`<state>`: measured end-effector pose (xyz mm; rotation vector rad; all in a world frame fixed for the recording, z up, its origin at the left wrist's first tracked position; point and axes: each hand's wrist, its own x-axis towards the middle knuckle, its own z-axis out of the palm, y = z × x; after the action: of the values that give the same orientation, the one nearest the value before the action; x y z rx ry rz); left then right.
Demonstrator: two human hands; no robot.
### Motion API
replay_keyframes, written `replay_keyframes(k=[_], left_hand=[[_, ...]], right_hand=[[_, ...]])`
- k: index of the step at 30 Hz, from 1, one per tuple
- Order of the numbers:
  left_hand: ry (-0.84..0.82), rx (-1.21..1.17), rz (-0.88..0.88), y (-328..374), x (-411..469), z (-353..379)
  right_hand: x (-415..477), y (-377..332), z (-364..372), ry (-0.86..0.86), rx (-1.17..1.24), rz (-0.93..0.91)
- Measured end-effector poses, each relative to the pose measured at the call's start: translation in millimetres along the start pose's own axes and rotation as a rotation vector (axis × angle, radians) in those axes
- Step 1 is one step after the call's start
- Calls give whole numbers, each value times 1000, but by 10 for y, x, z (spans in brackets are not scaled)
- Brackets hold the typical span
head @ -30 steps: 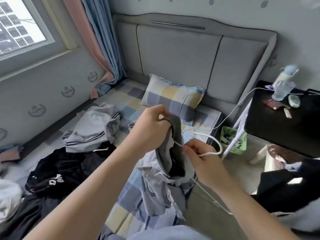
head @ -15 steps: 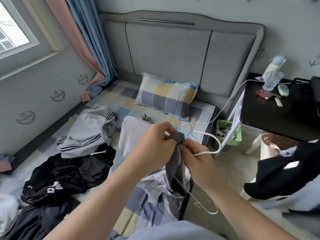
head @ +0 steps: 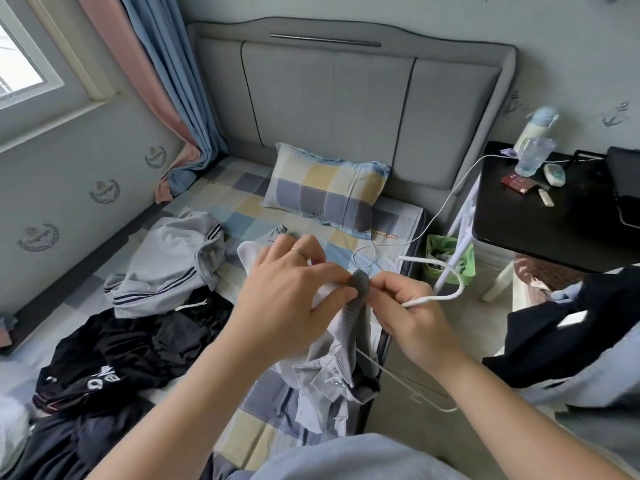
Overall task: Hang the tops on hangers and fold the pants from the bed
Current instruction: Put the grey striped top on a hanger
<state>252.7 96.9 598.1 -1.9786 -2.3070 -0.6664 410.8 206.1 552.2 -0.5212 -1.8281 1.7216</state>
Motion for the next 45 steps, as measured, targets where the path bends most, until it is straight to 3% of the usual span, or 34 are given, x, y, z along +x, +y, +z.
replay_keyframes(k=[6,14,19,25,28,32,36,45], left_hand=[[-180,9,113,-165,146,-13],[-92,-115,172,49,172,166],[-93,-226,87,-13,144,285],[194,-410,-182,-310,52,285],[254,-488,-230,-240,62,308],[244,-526,-270,-143,67,359],[190,-587,-325,-147,30,406],[154,-622,-372,-180,22,405]], right_hand=[[23,-45,-170,-30,-132,-39],[167,-103,-176,22,-258,-179],[148,-56,-309,-14,-291,-107],[-79,189,-411,340,-582,-284],[-142,339,-172,224,-553,-223],[-67,452,44,16,-341,2],[-14,574,41,7,-306,74],[-117,1026,-91,-192,-552,273]])
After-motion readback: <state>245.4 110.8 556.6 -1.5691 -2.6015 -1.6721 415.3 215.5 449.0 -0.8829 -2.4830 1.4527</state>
